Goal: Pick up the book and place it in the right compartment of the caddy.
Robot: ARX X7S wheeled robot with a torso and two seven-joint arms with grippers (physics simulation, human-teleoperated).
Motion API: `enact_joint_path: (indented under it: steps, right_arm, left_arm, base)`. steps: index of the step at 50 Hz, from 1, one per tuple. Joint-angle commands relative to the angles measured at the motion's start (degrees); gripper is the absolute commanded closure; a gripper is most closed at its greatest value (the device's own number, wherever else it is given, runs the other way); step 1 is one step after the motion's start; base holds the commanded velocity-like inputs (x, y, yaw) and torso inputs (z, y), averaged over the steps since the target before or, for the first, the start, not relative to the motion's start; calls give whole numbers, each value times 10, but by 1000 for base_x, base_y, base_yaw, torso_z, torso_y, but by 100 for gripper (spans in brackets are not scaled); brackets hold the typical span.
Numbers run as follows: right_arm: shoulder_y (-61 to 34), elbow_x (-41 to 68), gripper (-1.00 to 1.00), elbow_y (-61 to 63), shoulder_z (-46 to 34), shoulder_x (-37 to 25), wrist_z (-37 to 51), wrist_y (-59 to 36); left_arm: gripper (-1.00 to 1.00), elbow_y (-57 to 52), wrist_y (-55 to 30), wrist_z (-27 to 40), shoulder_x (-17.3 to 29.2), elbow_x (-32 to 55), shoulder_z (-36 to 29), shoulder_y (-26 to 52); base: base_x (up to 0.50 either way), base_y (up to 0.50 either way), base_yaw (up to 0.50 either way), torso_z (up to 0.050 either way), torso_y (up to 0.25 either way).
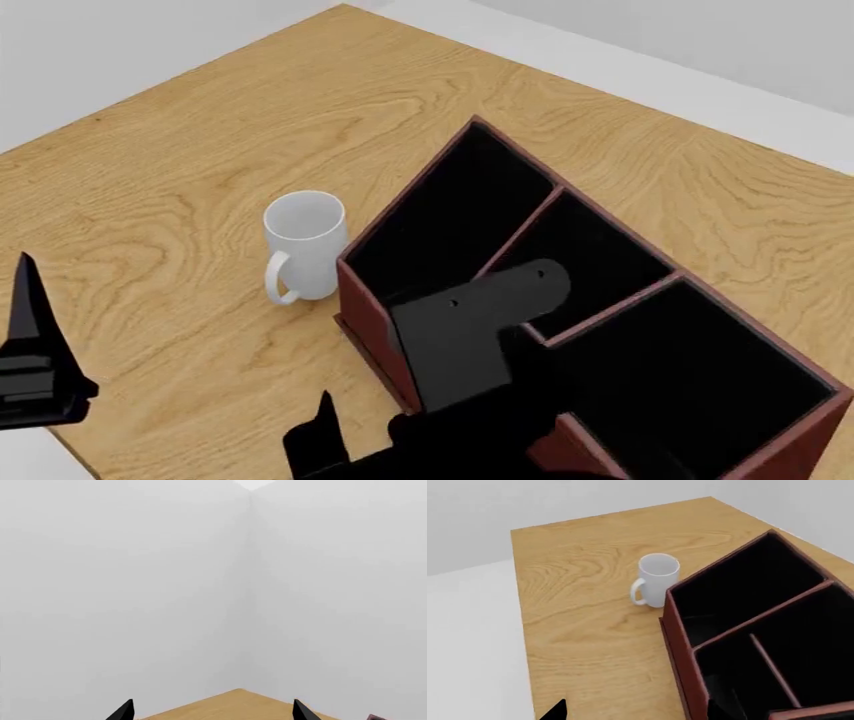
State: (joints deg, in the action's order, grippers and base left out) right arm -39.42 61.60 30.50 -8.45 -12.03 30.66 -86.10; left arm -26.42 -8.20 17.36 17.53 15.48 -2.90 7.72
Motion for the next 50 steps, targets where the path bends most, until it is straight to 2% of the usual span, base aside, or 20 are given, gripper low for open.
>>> enact_joint_path:
  steps: [1, 12, 23, 50]
  right_arm:
    - [10, 25, -100, -70, -48, -33, 7, 26]
    - [27, -13, -100, -114, -85, -46, -23, 72]
    - [31, -16, -100, -137, -82, -53, -22, 84]
    - [39, -78, -100, -229, -161, -58, -97, 165]
  left_arm:
    - [-100, -3, -3, 4, 3, 6, 4, 1]
    - [-100, -4, -2, 6, 5, 11, 6, 2]
    - [-100, -6, -1, 8, 8, 11, 5, 1]
    - [-100, 1, 3, 12, 11, 12, -1, 3]
  base:
    - [0, 0, 0, 0, 0]
    - [0, 0, 0, 0, 0]
    - [0, 0, 0, 0, 0]
    - [0, 0, 0, 0, 0]
